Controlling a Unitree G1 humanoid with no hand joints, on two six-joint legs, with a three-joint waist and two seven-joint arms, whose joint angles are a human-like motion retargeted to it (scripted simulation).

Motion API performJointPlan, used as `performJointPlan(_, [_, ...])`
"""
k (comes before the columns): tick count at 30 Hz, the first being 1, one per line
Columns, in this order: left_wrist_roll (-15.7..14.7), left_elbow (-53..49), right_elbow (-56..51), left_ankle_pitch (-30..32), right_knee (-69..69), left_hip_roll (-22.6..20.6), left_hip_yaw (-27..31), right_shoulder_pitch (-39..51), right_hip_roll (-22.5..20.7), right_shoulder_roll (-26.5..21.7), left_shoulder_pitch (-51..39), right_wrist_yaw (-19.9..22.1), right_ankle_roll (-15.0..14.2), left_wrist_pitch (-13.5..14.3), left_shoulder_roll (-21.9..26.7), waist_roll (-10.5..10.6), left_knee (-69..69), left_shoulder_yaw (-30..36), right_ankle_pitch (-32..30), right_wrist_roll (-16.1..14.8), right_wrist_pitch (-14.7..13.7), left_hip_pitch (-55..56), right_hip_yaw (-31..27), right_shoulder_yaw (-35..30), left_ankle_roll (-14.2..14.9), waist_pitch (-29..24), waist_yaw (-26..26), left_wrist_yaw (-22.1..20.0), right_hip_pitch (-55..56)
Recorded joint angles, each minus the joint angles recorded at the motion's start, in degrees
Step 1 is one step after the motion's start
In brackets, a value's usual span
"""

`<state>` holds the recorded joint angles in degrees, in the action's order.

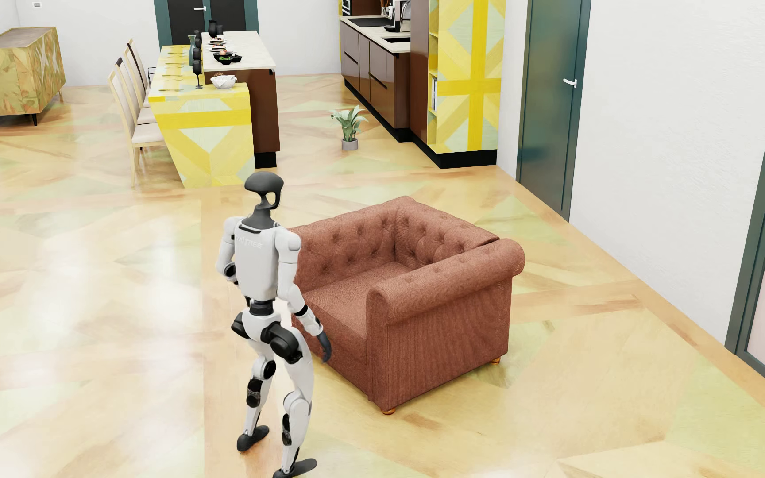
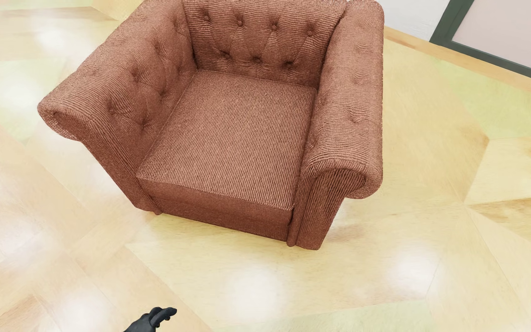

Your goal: Approach the armchair

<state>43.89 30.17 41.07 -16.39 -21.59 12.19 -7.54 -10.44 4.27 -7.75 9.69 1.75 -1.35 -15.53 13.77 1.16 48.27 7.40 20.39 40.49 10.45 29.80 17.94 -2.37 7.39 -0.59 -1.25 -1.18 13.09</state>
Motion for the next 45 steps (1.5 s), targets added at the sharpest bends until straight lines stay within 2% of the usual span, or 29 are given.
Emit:
performJointPlan(2, [0.5,4.0,-1.8,2.6,1.3,8.5,-5.7,1.1,-0.3,0.0,1.8,1.8,-0.8,-1.9,-1.5,0.2,-3.4,-0.5,-1.0,-2.2,0.6,-1.0,-1.9,0.6,-3.3,0.2,0.2,2.8,-0.5])
performJointPlan(4, [0.4,8.5,-4.0,7.1,2.4,13.0,-7.9,0.1,-0.4,0.0,2.8,3.4,-1.8,-3.6,-2.2,0.2,-12.0,-0.3,-1.7,-4.6,-1.3,-3.9,-3.9,2.7,-5.0,0.4,0.6,4.4,-1.3])
performJointPlan(5, [0.3,10.6,-4.7,9.3,2.9,13.3,-6.7,-0.3,-0.2,0.2,3.2,4.0,-2.5,-3.9,-2.3,0.2,-16.6,0.4,-2.0,-5.4,-2.0,-5.3,-4.9,3.3,-6.1,0.5,0.8,5.1,-1.9])
performJointPlan(6, [0.0,12.4,-5.0,12.2,3.1,12.8,-4.5,-0.7,0.3,0.3,3.6,4.1,-3.2,-4.0,-2.3,0.3,-20.6,1.1,-2.0,-5.8,-2.4,-6.9,-5.7,3.6,-4.7,0.6,0.9,6.1,-2.4])
performJointPlan(7, [-0.4,13.8,-4.9,13.9,3.1,12.0,-3.1,-1.1,1.1,0.1,3.8,3.9,-4.2,-4.0,-2.4,0.4,-23.0,1.6,-2.1,-5.8,-2.5,-8.7,-6.4,3.7,0.0,0.8,0.9,6.9,-2.8])
performJointPlan(9, [-1.2,15.0,-4.2,9.4,2.2,10.4,-5.4,-1.6,3.8,-0.5,3.7,3.5,-6.5,-4.4,-3.3,0.8,-24.2,2.2,-2.2,-5.5,-1.4,-11.9,-7.9,3.8,4.1,0.9,0.8,6.7,-3.1])
performJointPlan(12, [-2.2,15.1,-2.9,5.0,-1.6,4.6,-8.6,-2.9,10.3,-1.1,2.4,3.2,-8.0,-3.5,-5.0,0.1,-23.0,3.4,-4.0,-5.9,0.5,-13.6,-9.9,5.3,0.5,0.8,0.8,2.9,-1.5])
performJointPlan(14, [-2.5,14.7,-2.0,3.4,-4.2,0.6,-10.2,-3.1,14.3,0.3,0.4,2.1,-6.5,-2.8,-5.1,-0.8,-23.2,5.8,-6.7,-5.0,1.9,-14.5,-10.6,5.3,-1.4,0.8,0.6,1.9,0.1])
performJointPlan(15, [-2.8,14.5,-1.7,3.0,-5.2,-1.3,-11.1,-3.3,16.2,0.8,-0.8,1.2,-4.1,-2.6,-4.9,-1.2,-24.0,6.7,-8.1,-4.2,2.1,-15.2,-10.2,5.2,-2.4,0.7,0.4,1.7,1.0])
performJointPlan(17, [-4.1,13.9,-1.1,2.7,-6.7,-3.9,-12.8,-3.1,20.1,1.9,-2.8,0.7,2.5,-2.8,-4.6,-1.9,-25.6,7.4,-11.4,-3.2,2.5,-16.6,-3.2,5.7,-4.0,0.8,0.3,0.4,2.0])
performJointPlan(18, [-4.8,14.1,-1.0,2.4,-7.8,-4.8,-13.4,-3.4,20.5,2.2,-3.9,0.9,4.0,-2.9,-4.4,-2.1,-25.7,7.5,-10.7,-3.1,2.2,-16.9,-0.7,6.5,-4.6,0.8,0.1,-0.4,2.4])
performJointPlan(19, [-5.5,14.1,-0.8,1.9,-9.6,-5.2,-13.7,-3.3,18.9,2.6,-4.8,1.5,1.2,-2.9,-4.0,-2.2,-25.2,7.9,-9.1,-2.8,2.1,-16.8,-2.0,7.0,-5.2,0.8,-0.3,-0.9,3.4])
performJointPlan(21, [-6.4,13.9,-0.7,0.9,-12.8,-5.4,-14.2,-3.0,12.5,3.0,-6.0,2.1,-8.0,-2.7,-2.6,-2.1,-24.1,8.8,-4.5,-2.2,1.9,-16.6,-8.1,7.7,-6.1,0.9,-0.7,-1.2,5.5])
performJointPlan(22, [-6.9,13.6,-0.7,0.6,-13.3,-5.4,-14.7,-2.7,8.5,3.0,-6.2,1.5,-10.4,-2.6,-2.0,-1.9,-24.0,9.0,-2.5,-2.0,1.8,-16.8,-11.8,7.8,-6.5,1.0,-0.8,-1.3,6.0])
performJointPlan(23, [-7.5,13.4,-0.7,0.3,-13.1,-5.4,-15.5,-2.5,6.6,2.8,-6.2,0.4,-9.6,-2.7,-1.5,-1.9,-24.0,8.9,-1.2,-1.9,1.6,-17.1,-11.7,7.8,-6.9,1.1,-0.5,-1.7,5.9])
performJointPlan(24, [-8.2,13.1,-0.6,0.3,-11.5,-5.3,-16.3,-2.2,7.0,2.6,-6.1,-0.5,-7.3,-2.8,-1.2,-1.9,-24.4,8.6,-0.4,-1.9,1.5,-17.6,-7.5,7.7,-7.2,1.4,-0.2,-2.1,4.8])
performJointPlan(25, [-8.8,13.0,-0.5,0.3,-8.8,-5.4,-16.9,-2.0,7.3,2.4,-5.9,-0.8,-3.4,-3.0,-1.0,-2.0,-25.1,8.3,-1.0,-1.7,1.6,-18.1,-3.8,7.5,-7.5,1.6,0.0,-2.6,3.3])
performJointPlan(26, [-9.4,13.2,-0.4,0.4,-5.9,-5.5,-17.3,-1.8,7.3,2.4,-5.7,-0.7,-1.0,-3.2,-0.9,-2.1,-25.7,8.1,-1.6,-1.6,1.7,-18.6,-1.6,7.5,-7.6,1.8,0.0,-2.9,1.6])
performJointPlan(28, [-10.0,13.7,0.0,0.5,-1.4,-5.4,-17.8,-0.8,6.2,3.1,-5.0,0.0,-1.2,-4.0,-1.0,-2.0,-26.6,8.4,-2.8,-1.7,2.5,-19.5,-1.7,7.4,-7.8,2.1,-0.1,-2.8,-0.7])
performJointPlan(31, [-9.9,15.6,-0.3,0.7,1.3,-4.8,-19.0,-0.2,5.2,3.0,-4.2,-0.1,-3.0,-4.5,-1.7,-1.9,-27.4,10.2,-4.1,-1.9,2.0,-20.4,-2.5,6.7,-7.7,2.3,0.1,-0.9,-1.8])
performJointPlan(36, [-9.0,18.5,-1.7,0.7,0.7,-4.1,-20.4,-1.5,4.4,2.6,-4.7,0.2,-2.7,-4.0,-2.6,-2.3,-27.2,14.0,-4.4,-2.5,1.3,-20.1,-3.9,7.2,-7.9,2.2,0.0,1.5,-0.8])
performJointPlan(45, [-8.8,16.5,0.8,0.8,0.0,-5.0,-19.1,-4.6,5.6,1.6,-6.5,-0.9,-2.4,-2.8,-2.2,-3.1,-26.3,14.8,-4.5,-2.5,2.7,-18.2,-2.9,6.5,-8.6,1.7,-0.6,-0.6,0.2])
